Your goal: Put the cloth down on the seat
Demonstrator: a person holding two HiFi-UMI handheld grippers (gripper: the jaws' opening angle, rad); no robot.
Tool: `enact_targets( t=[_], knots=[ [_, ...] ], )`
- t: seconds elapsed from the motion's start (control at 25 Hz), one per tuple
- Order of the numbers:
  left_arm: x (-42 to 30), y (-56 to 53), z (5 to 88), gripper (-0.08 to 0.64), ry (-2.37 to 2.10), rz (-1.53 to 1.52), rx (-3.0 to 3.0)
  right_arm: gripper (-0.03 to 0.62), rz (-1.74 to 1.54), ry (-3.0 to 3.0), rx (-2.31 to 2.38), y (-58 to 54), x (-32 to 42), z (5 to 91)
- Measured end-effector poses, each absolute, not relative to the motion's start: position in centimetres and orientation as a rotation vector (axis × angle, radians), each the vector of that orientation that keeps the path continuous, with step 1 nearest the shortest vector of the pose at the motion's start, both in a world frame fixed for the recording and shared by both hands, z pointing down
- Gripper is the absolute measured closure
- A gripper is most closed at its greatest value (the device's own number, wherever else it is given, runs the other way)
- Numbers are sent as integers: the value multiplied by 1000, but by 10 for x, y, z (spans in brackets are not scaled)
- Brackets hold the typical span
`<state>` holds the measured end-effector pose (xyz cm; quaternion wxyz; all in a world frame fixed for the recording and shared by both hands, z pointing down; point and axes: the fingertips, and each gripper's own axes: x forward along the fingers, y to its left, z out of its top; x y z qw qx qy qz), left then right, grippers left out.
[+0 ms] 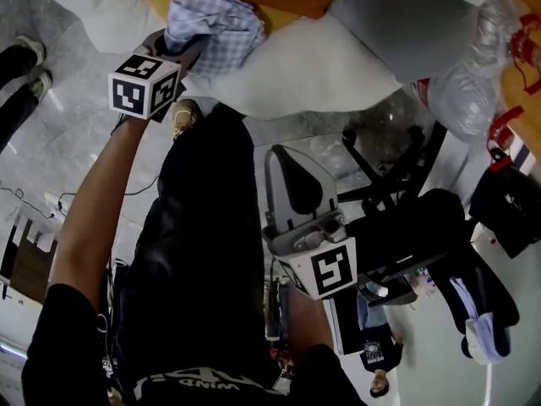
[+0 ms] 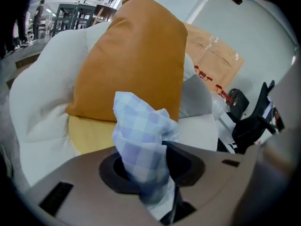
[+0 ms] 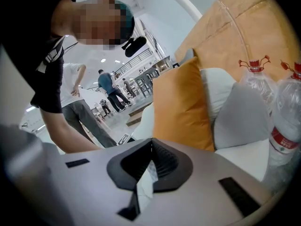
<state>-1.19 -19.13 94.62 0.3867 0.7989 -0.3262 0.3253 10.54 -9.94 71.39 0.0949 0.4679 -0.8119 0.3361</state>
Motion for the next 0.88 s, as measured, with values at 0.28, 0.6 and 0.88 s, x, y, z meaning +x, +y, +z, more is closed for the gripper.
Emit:
enact_targets(
  t=[0.28, 0.6, 0.88],
  knots=[
    [-35, -187, 953, 265, -900, 1014, 1992, 574, 1007, -2413, 1397, -99, 105, 708],
    [-62, -192, 950, 190, -1012, 1127, 1972, 572, 1006, -2423, 1396, -97, 96, 702],
    [-73, -193, 933, 189, -1040, 1144, 1987, 572, 1009, -2429, 1392, -91, 88, 695]
  ],
)
